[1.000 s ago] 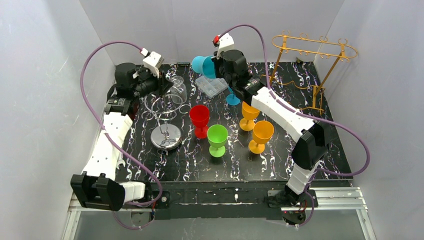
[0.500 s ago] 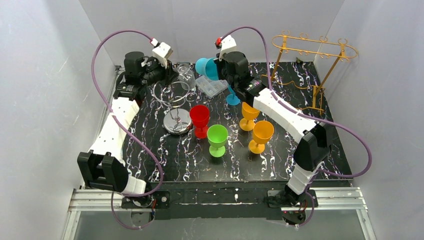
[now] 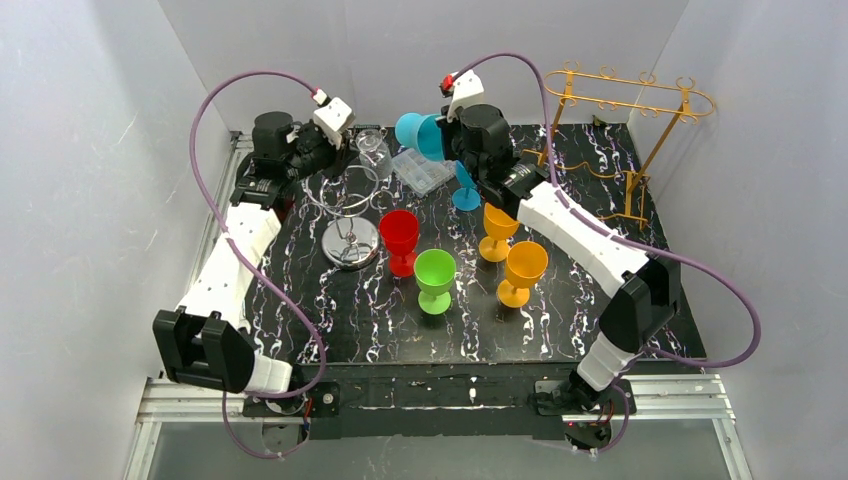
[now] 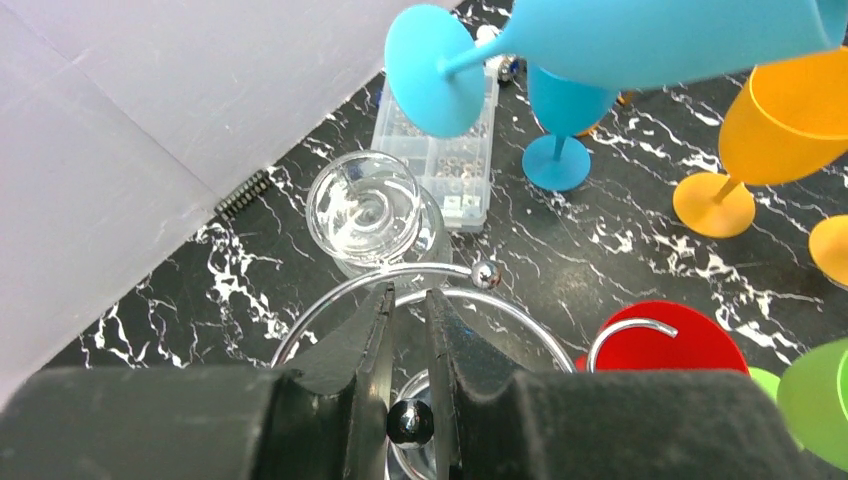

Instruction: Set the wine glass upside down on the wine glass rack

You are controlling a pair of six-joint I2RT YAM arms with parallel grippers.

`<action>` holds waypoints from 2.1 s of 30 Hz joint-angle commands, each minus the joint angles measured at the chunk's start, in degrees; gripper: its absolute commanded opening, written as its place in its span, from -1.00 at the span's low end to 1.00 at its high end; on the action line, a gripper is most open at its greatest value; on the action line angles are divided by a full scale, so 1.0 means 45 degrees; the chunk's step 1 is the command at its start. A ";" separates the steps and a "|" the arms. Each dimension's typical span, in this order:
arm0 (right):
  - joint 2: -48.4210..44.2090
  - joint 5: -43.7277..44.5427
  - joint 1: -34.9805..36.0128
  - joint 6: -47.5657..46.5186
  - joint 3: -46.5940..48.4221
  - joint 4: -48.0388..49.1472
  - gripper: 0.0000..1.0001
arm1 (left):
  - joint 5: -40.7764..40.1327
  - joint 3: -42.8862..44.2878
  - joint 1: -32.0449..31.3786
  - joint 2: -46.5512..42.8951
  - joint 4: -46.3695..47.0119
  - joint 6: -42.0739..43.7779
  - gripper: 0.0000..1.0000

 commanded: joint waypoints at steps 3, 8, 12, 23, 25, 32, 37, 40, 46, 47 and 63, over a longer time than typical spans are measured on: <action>-0.1048 -0.0038 -0.0047 0.0258 -0.0071 0.0442 -0.97 | -0.0149 -0.0642 -0.0127 -0.2020 0.1898 0.0506 -1.00; -0.1317 -0.0087 -0.0052 0.0321 -0.0074 0.0281 -0.97 | -0.0673 -0.1152 -0.0139 -0.2639 0.1712 0.0238 -0.15; -0.1521 -0.0128 -0.0047 0.0369 -0.0035 0.0123 -0.97 | -0.0885 -0.1504 -0.0138 -0.3151 0.1448 0.0159 0.16; -0.2692 -0.0485 -0.0047 0.0447 -0.0391 0.0190 -0.97 | -0.1890 -0.0002 -0.0123 -0.4038 -0.1136 -0.0527 0.97; -0.3320 -0.1079 -0.0047 0.0656 -0.0826 0.0519 -0.97 | -0.1865 0.0615 -0.0122 -0.4266 -0.2135 -0.0846 0.97; -0.5749 -0.4899 -0.0047 0.2303 -0.2776 0.2563 -0.97 | -0.0287 0.2614 -0.0122 -0.4420 -0.4889 -0.2563 0.97; -0.6622 -0.7063 -0.0047 0.3667 -0.3796 0.4511 -0.97 | 0.1132 0.2896 -0.0123 -0.4723 -0.5087 -0.3484 0.97; -0.6497 -0.7954 -0.0032 0.4376 -0.3723 0.4985 -0.97 | 0.2387 0.3195 -0.0132 -0.4624 -0.5111 -0.4152 0.97; -0.6457 -0.8370 0.0136 0.5179 -0.4107 0.5923 -0.97 | 0.3648 0.2891 -0.0134 -0.4758 -0.3800 -0.4812 0.52; -0.6429 -0.8410 0.0189 0.5253 -0.4142 0.5968 -0.97 | 0.3518 0.2879 -0.0123 -0.4730 -0.3636 -0.4868 0.37; -0.6970 -0.7655 0.2138 0.0778 -0.3844 -0.0558 0.97 | 0.2664 0.2414 -0.0124 -0.6022 -0.3569 0.3160 -1.00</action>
